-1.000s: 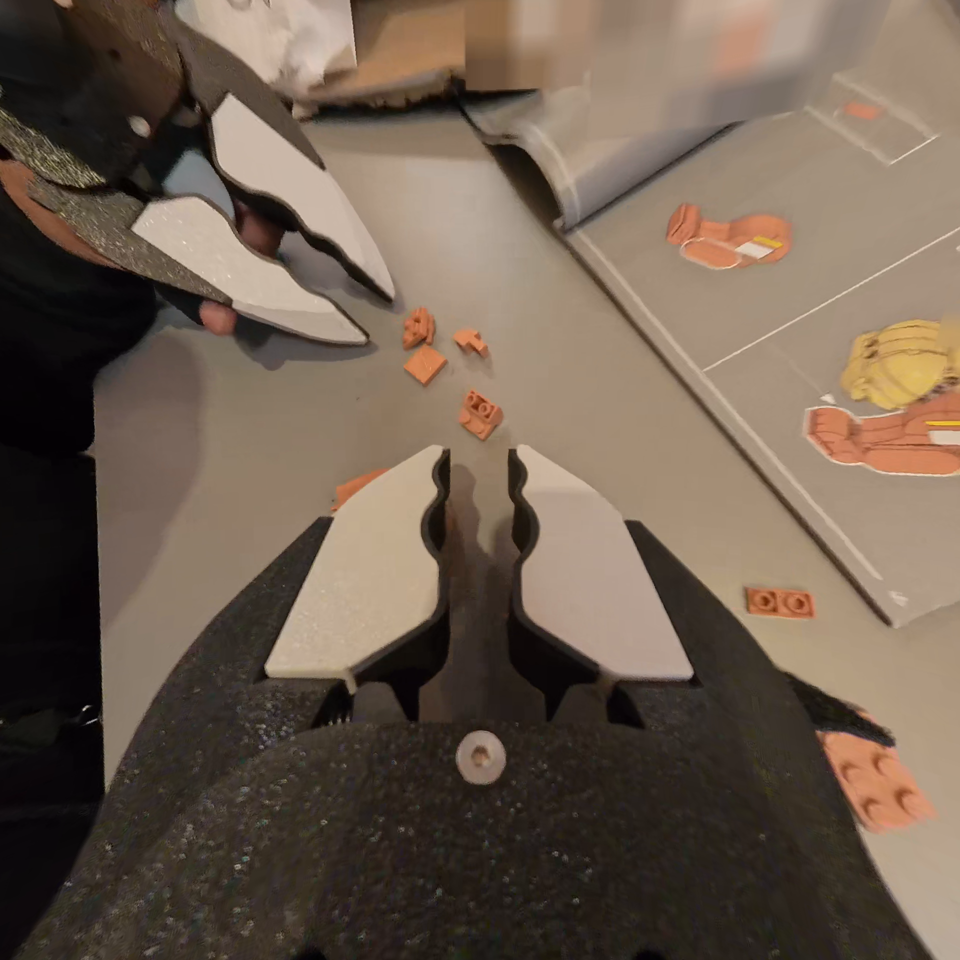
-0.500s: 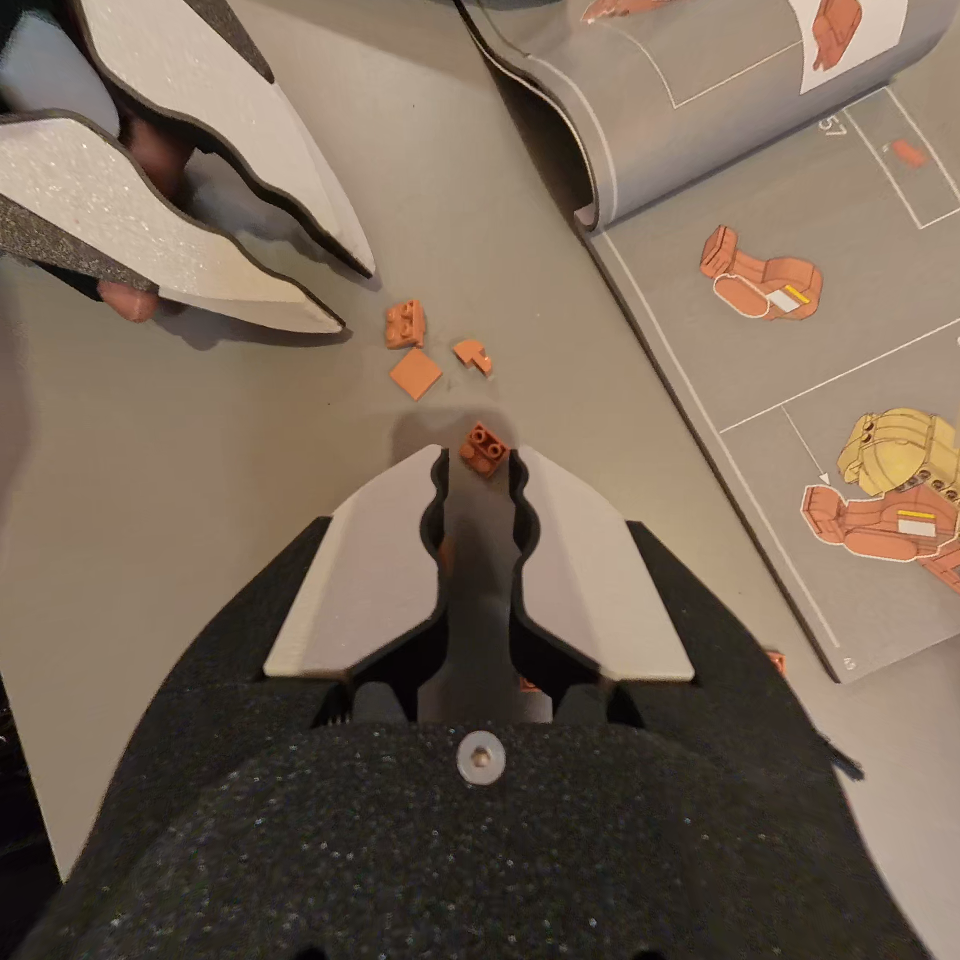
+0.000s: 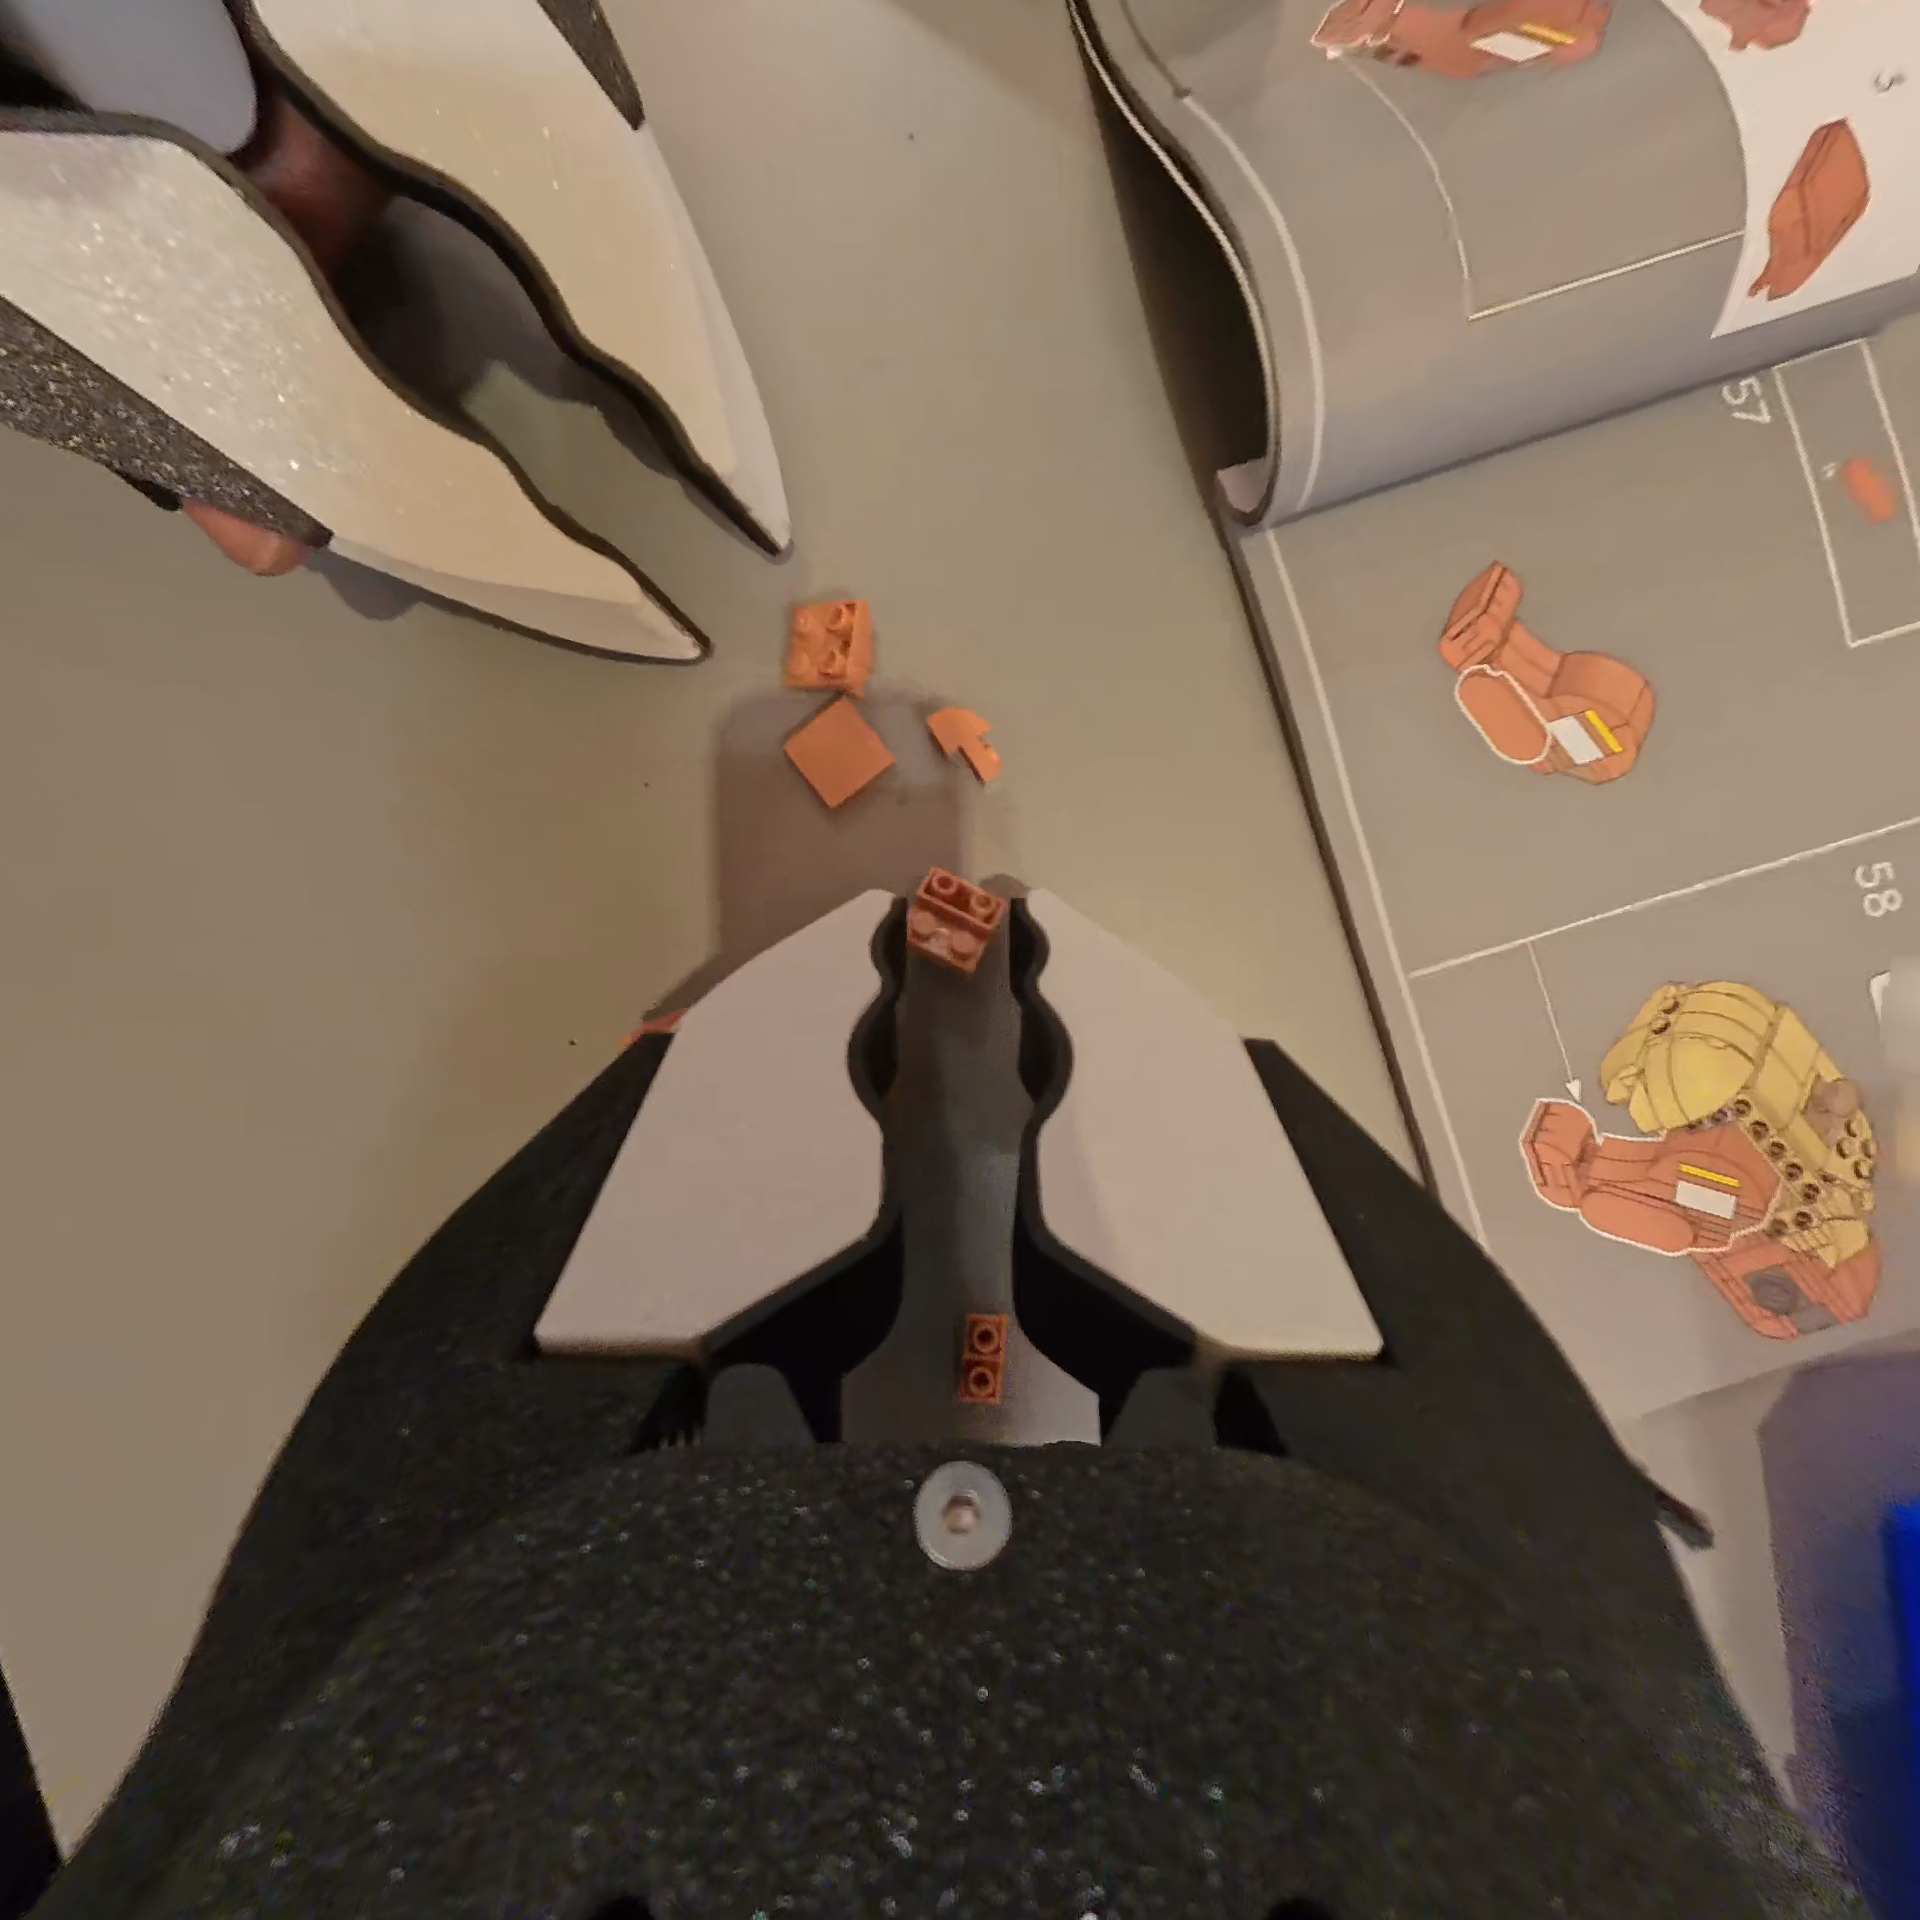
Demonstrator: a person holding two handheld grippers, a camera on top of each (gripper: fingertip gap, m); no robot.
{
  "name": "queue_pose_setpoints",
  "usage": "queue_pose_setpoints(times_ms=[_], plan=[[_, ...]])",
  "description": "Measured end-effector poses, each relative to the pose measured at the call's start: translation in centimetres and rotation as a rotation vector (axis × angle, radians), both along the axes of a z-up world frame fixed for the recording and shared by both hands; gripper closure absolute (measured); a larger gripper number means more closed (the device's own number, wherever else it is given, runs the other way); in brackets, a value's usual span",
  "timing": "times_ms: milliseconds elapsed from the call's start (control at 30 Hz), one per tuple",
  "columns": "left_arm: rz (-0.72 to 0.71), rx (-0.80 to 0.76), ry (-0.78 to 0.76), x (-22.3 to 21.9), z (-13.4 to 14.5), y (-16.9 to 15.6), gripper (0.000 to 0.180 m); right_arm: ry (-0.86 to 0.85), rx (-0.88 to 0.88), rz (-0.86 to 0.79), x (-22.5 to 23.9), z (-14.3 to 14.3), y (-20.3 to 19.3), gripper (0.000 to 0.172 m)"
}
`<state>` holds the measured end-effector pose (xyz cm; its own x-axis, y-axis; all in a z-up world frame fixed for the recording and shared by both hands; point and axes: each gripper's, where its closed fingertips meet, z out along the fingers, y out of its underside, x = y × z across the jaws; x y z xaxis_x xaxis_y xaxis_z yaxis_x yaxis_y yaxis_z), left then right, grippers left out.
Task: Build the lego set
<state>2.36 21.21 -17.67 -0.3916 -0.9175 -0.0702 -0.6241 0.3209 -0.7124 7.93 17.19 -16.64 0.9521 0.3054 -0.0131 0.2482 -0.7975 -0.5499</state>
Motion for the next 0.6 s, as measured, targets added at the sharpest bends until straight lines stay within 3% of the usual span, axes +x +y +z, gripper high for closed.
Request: queue_pose_setpoints(times_ms=[133, 267, 600], plan=[[-0.016, -0.013, -0.022, 0.1, 0.5, -0.2, 0.161, 0.043, -0.009, -0.037, 1.3, 0.8, -0.9, 0.152], [-0.044, -0.066, -0.033, -0.1, 1.1, -1.1, 0.162, 0.102, -0.081, 0.026, 0.3, 0.5, -1.9, 0.155], [-0.126, -0.155, 0.008, -0.3, 1.2, -6.2, 0.162, 0.163, -0.161, 0.086, -0.6, -0.1, -1.2, 0.153]])
